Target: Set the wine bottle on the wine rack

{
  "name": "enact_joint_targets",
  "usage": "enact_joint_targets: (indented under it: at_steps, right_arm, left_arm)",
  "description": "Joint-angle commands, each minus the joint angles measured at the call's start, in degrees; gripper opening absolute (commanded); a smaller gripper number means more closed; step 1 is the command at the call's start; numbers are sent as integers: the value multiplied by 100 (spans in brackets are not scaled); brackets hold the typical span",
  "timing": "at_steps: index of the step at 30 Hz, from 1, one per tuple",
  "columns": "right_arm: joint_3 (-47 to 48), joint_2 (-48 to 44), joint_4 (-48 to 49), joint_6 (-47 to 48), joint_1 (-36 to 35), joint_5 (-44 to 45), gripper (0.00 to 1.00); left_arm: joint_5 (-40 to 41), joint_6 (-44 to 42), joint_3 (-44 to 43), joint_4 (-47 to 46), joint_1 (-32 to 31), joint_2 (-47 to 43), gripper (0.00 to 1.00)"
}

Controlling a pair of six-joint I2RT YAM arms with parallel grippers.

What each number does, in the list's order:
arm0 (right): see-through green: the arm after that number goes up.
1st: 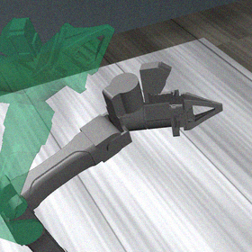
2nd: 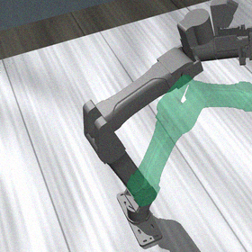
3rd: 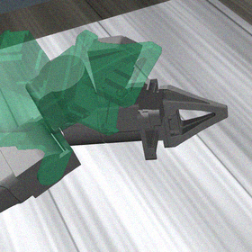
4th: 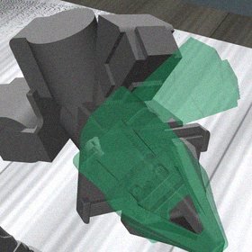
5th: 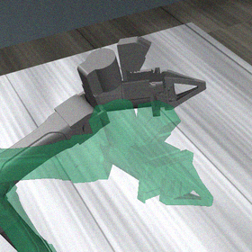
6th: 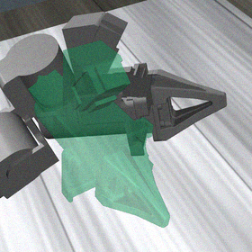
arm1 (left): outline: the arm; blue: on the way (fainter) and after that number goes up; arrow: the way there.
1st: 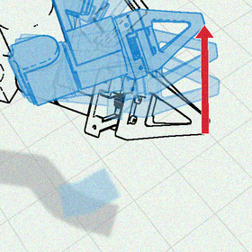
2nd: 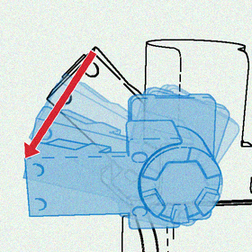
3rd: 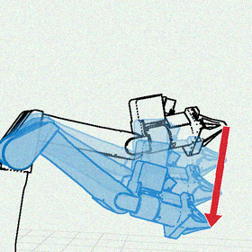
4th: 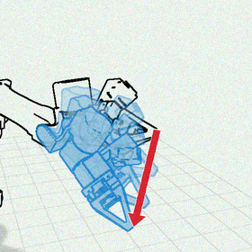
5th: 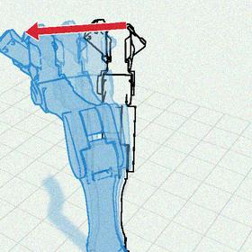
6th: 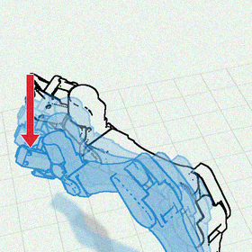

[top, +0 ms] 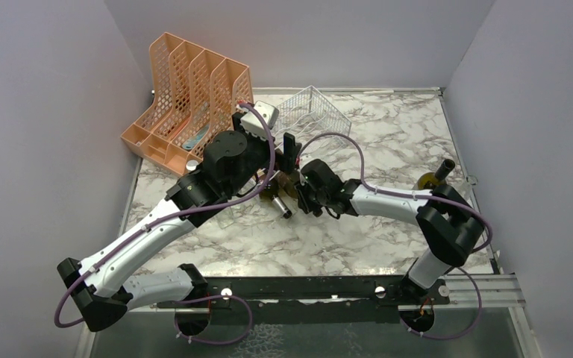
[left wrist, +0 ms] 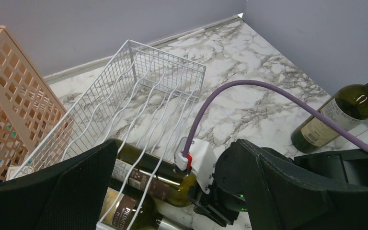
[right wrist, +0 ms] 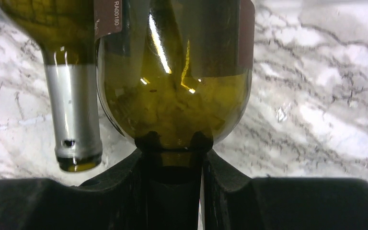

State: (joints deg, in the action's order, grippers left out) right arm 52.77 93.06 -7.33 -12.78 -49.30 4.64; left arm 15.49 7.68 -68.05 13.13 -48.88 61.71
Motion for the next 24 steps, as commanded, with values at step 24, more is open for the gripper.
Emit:
enact_joint_targets:
  at_steps: [24]
  right_arm:
    - [1348, 1275, 1208, 566, 210, -73, 38]
  left_arm:
    - [-15, 62, -130, 239, -11, -371, 99]
